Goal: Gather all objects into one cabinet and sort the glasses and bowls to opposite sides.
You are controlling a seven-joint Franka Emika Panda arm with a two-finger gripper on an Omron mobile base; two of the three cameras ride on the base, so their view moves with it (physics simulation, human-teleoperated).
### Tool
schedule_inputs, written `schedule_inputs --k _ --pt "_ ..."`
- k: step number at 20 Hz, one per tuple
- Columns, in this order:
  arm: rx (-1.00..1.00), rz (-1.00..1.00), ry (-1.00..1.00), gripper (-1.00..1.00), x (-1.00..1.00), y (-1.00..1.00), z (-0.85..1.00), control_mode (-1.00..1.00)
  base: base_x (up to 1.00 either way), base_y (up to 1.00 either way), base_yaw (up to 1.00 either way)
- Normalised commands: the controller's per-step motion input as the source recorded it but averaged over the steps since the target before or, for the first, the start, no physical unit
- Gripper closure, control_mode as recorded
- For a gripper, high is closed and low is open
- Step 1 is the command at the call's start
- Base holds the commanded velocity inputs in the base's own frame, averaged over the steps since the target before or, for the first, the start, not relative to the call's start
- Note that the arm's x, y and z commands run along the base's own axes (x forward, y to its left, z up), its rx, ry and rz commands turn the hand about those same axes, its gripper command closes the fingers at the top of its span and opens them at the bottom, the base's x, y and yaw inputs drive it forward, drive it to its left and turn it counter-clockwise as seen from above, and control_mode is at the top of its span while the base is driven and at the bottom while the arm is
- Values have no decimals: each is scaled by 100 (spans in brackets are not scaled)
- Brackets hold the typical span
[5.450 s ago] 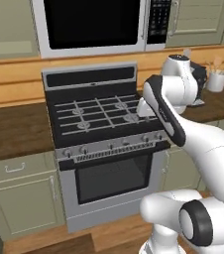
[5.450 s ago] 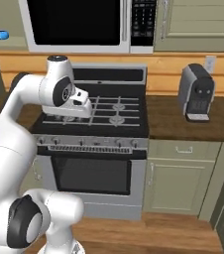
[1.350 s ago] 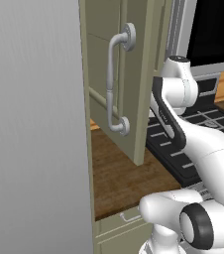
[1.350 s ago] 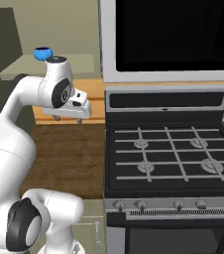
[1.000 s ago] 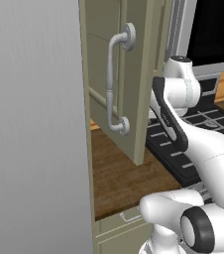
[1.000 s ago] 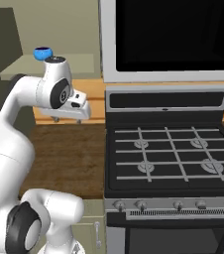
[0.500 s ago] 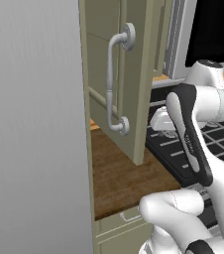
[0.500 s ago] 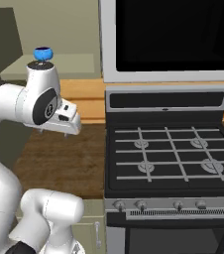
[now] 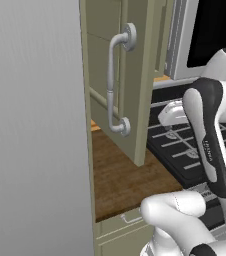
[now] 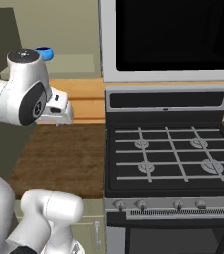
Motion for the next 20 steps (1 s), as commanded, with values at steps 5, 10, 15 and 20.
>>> schedule_inputs --k 5,10,15,20 --pt "1 18 -11 -100 10 9 -10 -100 0 0 0" --pt "-5 7 -43 -100 3 55 -93 -100 0 0 0" --pt "-18 2 -53 -100 4 50 -74 -100 0 0 0" --pt "-12 0 -29 -100 14 -54 34 -100 0 0 0"
